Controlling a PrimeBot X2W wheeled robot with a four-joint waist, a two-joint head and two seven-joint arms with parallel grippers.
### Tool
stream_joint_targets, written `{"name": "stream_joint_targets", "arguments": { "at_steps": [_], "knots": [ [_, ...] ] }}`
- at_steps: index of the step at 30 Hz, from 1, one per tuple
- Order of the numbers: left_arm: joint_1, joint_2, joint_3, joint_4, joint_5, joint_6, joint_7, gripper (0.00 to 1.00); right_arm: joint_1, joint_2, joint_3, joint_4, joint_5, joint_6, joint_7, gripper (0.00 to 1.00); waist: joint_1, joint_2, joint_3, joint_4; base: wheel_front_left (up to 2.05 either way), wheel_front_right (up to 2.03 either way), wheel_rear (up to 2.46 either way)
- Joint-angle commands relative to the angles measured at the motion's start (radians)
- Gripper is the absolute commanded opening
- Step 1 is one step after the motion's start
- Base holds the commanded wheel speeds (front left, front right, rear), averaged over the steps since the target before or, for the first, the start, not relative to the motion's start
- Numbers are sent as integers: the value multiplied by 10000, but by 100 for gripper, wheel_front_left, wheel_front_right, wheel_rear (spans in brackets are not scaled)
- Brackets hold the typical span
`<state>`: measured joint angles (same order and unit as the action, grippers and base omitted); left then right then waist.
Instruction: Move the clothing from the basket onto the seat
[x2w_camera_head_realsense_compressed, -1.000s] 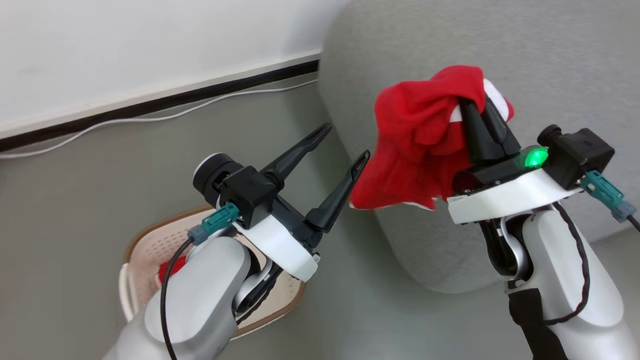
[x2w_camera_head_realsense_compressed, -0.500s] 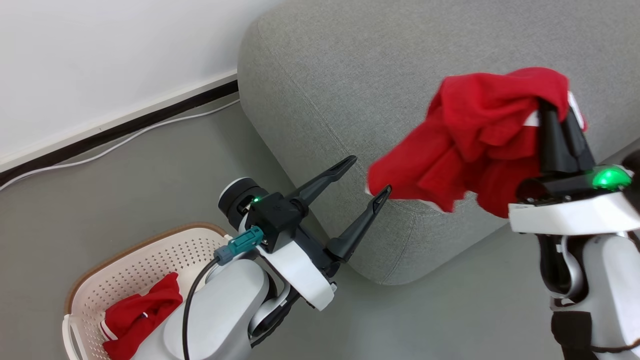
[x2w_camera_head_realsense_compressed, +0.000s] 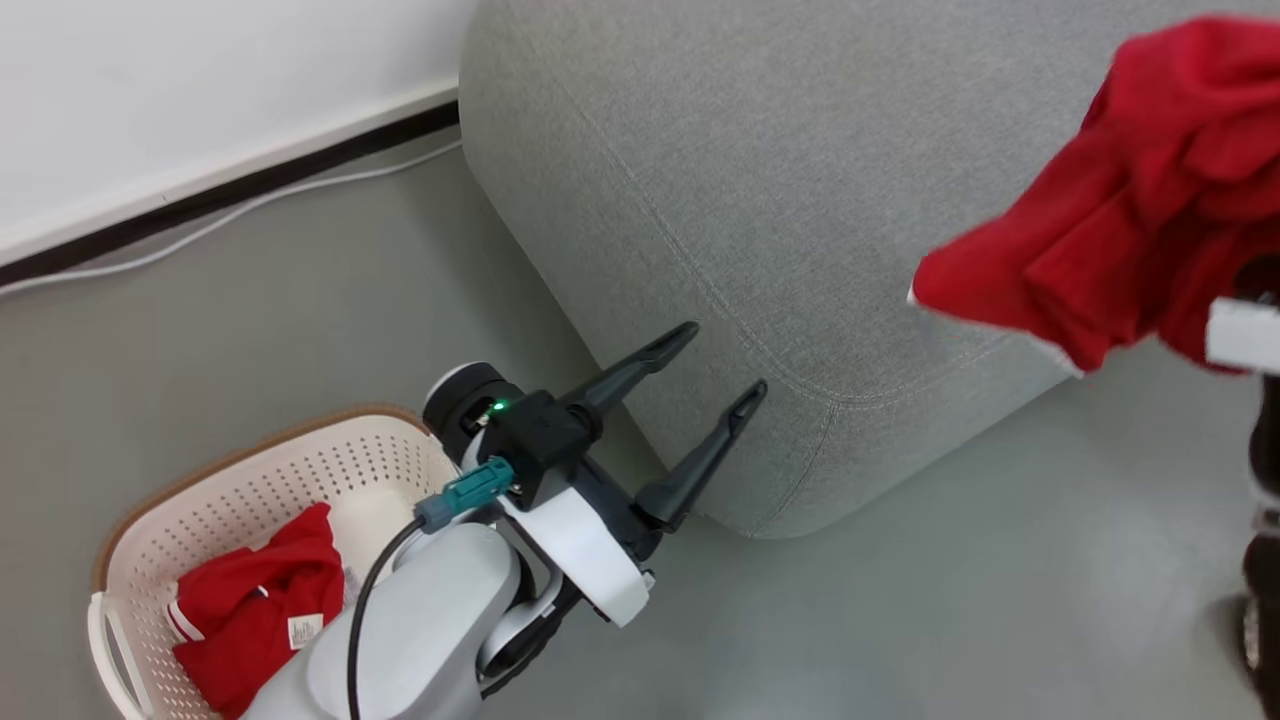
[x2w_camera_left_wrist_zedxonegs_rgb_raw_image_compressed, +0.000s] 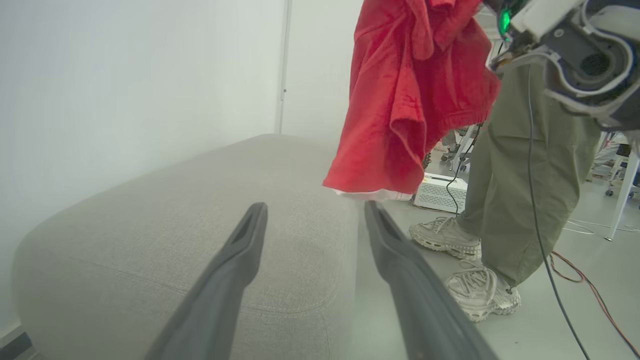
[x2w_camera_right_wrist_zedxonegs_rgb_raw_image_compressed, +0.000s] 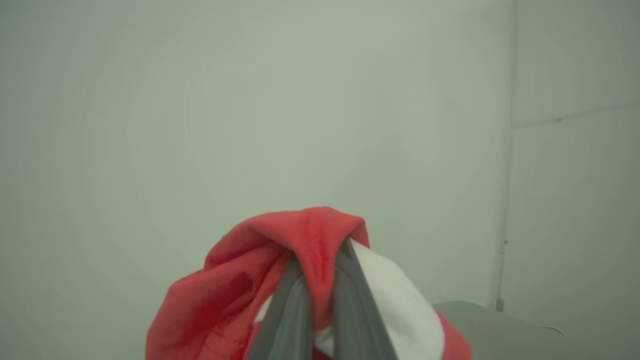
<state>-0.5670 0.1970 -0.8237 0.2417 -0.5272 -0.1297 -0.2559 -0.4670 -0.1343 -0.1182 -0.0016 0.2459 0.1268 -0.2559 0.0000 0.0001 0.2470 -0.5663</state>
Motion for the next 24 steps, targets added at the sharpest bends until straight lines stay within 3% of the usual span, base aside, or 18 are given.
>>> {"name": "stream_joint_targets", "arguments": {
  "at_steps": [1, 9, 24],
  "knots": [
    [-336, 190, 382, -284, 46, -10, -59, 100, -599, -235, -31, -63, -16, 39, -59, 0, 0, -1, 348, 4, 0, 0, 0],
    [-96, 837, 596, -462, 283, -10, -59, 100, -2629, -749, -923, 1063, -437, 39, -59, 0, 0, -1, 1646, 47, 0, 0, 0],
    [-532, 1867, 568, -895, 392, -10, -59, 100, -5969, -2018, -2462, 3227, -1637, 39, -59, 0, 0, -1, 4279, 1048, 0, 0, 0]
  ]
}}
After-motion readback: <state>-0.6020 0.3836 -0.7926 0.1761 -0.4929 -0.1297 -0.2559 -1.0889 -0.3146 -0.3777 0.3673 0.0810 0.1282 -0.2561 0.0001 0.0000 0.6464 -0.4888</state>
